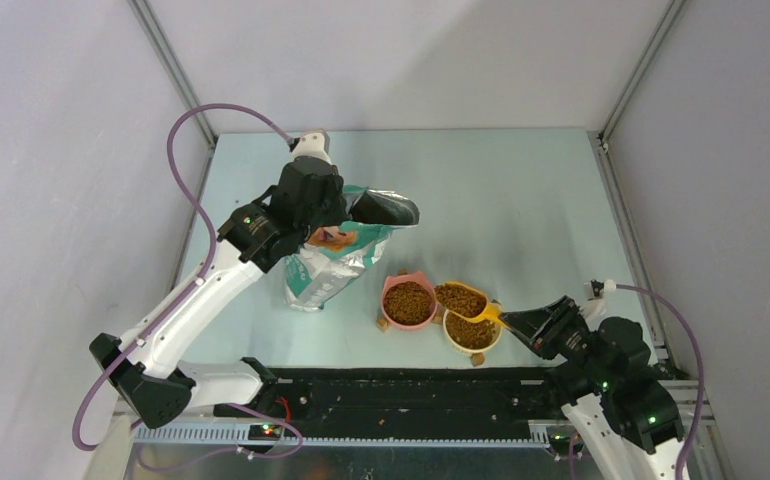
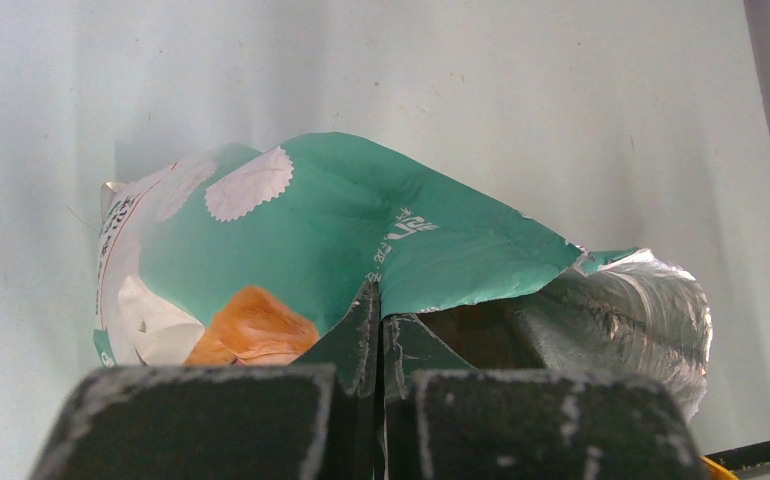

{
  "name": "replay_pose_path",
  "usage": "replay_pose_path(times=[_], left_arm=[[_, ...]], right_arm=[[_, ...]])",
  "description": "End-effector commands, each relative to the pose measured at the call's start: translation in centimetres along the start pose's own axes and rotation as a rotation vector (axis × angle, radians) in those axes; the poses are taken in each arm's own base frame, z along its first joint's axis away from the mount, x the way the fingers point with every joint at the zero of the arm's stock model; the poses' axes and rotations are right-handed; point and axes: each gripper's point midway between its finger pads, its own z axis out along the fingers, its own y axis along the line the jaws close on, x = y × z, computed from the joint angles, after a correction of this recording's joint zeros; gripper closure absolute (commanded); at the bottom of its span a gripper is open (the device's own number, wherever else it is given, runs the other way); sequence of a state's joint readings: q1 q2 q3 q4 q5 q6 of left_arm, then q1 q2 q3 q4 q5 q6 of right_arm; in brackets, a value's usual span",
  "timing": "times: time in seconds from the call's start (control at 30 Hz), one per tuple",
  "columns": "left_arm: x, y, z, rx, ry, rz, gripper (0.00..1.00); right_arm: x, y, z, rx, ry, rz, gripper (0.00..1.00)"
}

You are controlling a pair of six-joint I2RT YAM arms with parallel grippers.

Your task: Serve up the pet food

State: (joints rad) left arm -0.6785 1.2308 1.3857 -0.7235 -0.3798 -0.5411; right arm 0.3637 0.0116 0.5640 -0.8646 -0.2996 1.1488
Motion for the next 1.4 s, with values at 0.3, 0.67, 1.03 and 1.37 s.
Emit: replay_pose_path(times=[0.3, 0.67, 1.03, 1.37], left_arm=[[1.1, 1.4, 0.7, -0.068, 0.036, 0.043, 1.0], [1.3, 1.4, 0.9, -0.074, 0.042, 0.047, 1.0], [1.6, 1.5, 1.4, -0.085, 0.054, 0.053, 1.0], [1.9, 1.5, 1.7, -0.094, 0.066, 0.06, 1.0]], right_arm=[[-1.4, 3.3, -4.8, -0.133, -0.124, -0.084, 1.0], [-1.9, 3.0, -7.1, -0.106, -0.141, -0.08, 1.0], [-3.6, 0.4, -10.2, 0.014, -0.21, -0.07, 1.0], [-3.6, -1.5, -8.5, 0.081, -0.201, -0.064, 1.0]])
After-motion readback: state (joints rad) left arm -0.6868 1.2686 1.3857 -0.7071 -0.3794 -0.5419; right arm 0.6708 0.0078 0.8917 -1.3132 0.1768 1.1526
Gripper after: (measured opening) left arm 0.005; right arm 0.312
